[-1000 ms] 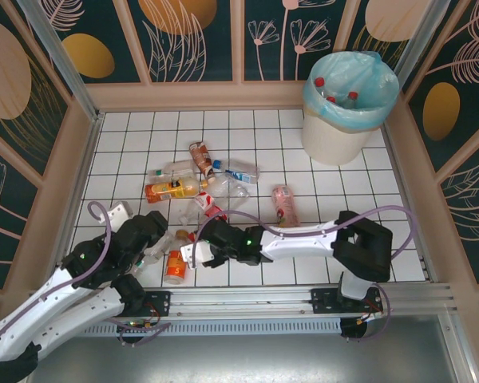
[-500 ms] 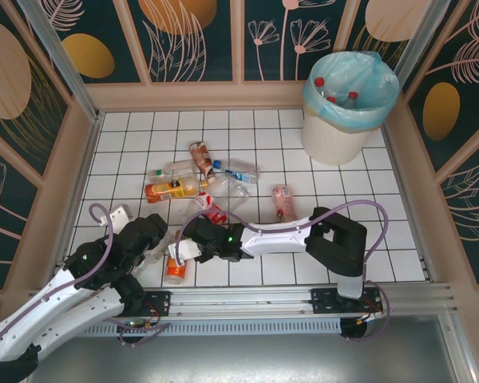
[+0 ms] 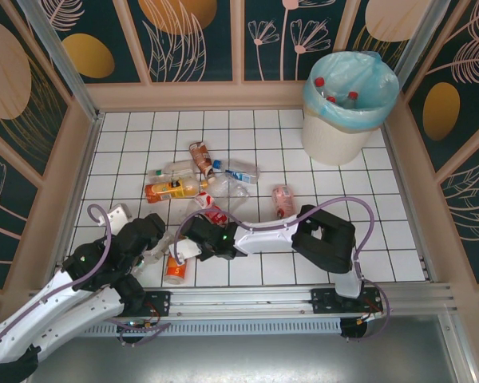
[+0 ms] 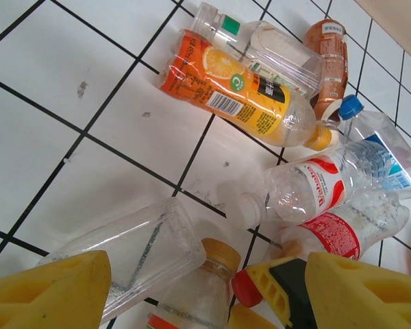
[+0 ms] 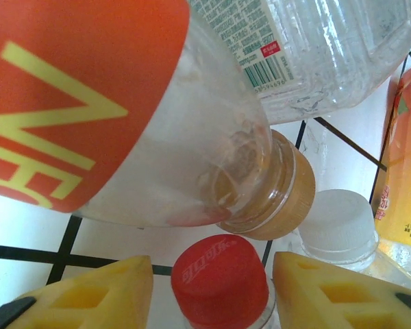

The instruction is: Put the plastic bottles in the bin

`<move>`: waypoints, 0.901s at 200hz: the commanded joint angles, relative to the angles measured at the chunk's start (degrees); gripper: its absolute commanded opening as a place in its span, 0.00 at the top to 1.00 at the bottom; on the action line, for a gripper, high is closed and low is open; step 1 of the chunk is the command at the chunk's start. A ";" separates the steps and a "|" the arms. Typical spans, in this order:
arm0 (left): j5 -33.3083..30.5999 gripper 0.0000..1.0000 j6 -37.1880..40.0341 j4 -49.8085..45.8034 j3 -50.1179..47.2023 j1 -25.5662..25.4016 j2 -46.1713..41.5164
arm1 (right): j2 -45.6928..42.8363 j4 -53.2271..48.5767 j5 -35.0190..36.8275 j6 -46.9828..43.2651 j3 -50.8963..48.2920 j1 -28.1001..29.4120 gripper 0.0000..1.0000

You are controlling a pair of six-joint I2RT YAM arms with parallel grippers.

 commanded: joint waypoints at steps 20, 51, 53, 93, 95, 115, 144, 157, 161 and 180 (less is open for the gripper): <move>-0.21 0.25 2.52 0.88 -0.17 0.31 0.57 | -0.16 -1.85 1.87 -1.10 1.10 -0.04 0.61; -0.98 0.26 4.97 2.48 1.76 0.29 1.87 | -3.88 -3.92 2.28 -0.23 -0.18 0.75 0.69; -1.00 0.26 5.16 2.69 1.83 0.28 1.86 | -4.12 -4.13 2.25 -0.13 -0.32 0.86 0.70; -1.89 0.26 10.74 6.74 4.79 0.29 4.81 | -10.37 -5.51 2.11 4.29 -3.70 1.25 0.76; -1.95 0.26 11.10 6.74 5.02 0.28 5.06 | -10.69 -5.42 2.08 4.49 -3.90 1.27 0.76; -3.46 0.27 13.75 9.38 7.76 0.33 8.09 | -13.69 -5.01 1.93 7.57 -5.46 1.15 0.79; -4.33 0.26 18.51 13.01 11.38 0.33 11.54 | -19.01 -4.78 1.81 12.31 -6.67 1.13 0.82; -4.06 0.25 21.30 15.66 12.16 0.33 12.05 | -21.61 -4.08 2.61 13.72 -6.93 0.98 0.81; -4.01 0.25 22.00 16.51 12.26 0.29 12.13 | -22.45 -3.88 2.95 14.08 -6.99 0.93 0.81; -4.42 0.25 24.24 19.58 12.59 0.28 12.19 | -26.44 -2.65 4.03 15.85 -7.30 0.11 0.82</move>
